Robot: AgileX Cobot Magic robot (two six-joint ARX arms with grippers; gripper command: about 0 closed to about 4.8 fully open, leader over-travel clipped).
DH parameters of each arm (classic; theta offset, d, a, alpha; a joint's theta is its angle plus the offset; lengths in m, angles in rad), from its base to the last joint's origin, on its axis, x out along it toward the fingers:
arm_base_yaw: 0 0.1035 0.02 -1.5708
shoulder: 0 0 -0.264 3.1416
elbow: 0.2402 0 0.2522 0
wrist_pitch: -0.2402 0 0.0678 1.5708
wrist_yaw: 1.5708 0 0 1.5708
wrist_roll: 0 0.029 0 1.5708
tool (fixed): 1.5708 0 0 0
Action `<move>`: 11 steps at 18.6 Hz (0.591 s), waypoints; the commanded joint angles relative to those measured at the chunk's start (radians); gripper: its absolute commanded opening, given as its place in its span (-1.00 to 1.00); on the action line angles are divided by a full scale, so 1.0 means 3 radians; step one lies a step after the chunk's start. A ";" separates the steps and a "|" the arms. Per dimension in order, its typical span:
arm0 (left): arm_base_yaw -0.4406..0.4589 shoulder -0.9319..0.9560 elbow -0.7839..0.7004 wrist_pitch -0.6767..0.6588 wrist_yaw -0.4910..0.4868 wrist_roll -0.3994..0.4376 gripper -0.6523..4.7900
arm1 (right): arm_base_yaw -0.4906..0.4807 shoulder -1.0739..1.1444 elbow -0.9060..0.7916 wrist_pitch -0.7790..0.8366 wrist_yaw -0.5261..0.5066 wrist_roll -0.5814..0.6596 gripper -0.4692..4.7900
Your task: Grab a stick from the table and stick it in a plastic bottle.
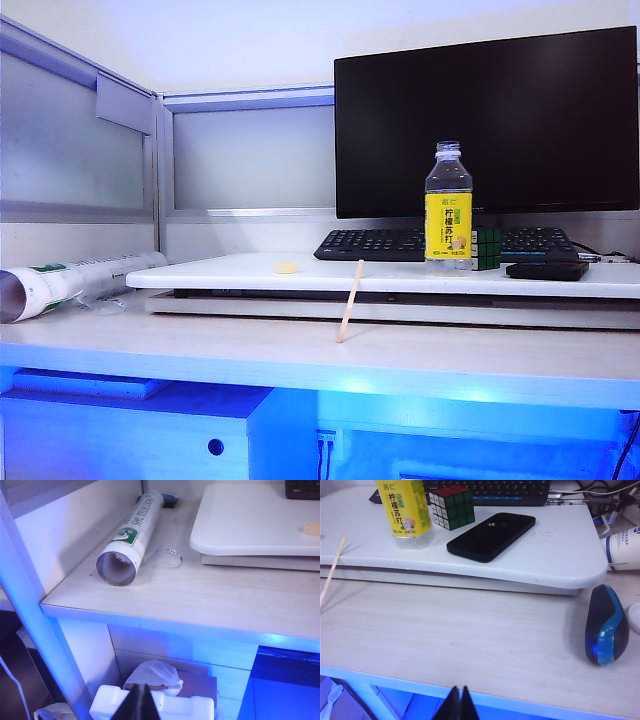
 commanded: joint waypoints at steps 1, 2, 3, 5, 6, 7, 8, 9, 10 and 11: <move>0.0001 0.0003 -0.0001 -0.0032 0.0018 -0.0010 -0.78 | -0.0001 0.0000 -0.0011 -0.0043 0.0001 0.0001 -0.86; 0.0001 0.0003 -0.0001 -0.0033 0.0017 -0.0010 -0.78 | -0.0001 0.0000 -0.0011 -0.0046 0.0001 0.0001 -0.86; 0.0001 0.0003 -0.0001 -0.0033 0.0017 -0.0010 -0.78 | -0.0001 0.0000 -0.0011 -0.0047 0.0001 0.0001 -0.86; 0.0001 0.0003 -0.0001 -0.0032 0.0018 -0.0010 -0.78 | -0.0001 0.0000 -0.0011 -0.0050 0.0001 0.0001 -0.86; 0.0001 0.0003 -0.0001 -0.0028 0.0028 -0.0009 -0.78 | -0.0001 0.0000 -0.0010 -0.0050 0.0001 0.0001 -0.86; 0.0001 0.0003 0.0000 0.0025 0.0123 -0.0009 -0.78 | -0.0001 0.0000 -0.0010 -0.0051 0.0001 0.0001 -0.86; 0.0001 0.0001 0.0000 0.0112 0.0235 -0.0009 -0.78 | -0.0001 0.0000 -0.0009 -0.0051 0.0001 0.0001 -0.86; 0.0000 0.0001 0.0004 0.0629 0.0659 -0.0008 -0.78 | 0.0000 0.0000 -0.0006 -0.0050 0.0001 0.0001 -0.86; 0.0000 0.0001 0.0018 0.0880 0.0815 -0.0008 -0.78 | 0.0000 0.0000 0.0001 -0.0048 0.0001 0.0001 -0.86; 0.0000 0.0001 0.0036 0.0950 0.0866 -0.0008 -0.78 | 0.0000 0.0000 0.0014 -0.0047 0.0001 0.0001 -0.86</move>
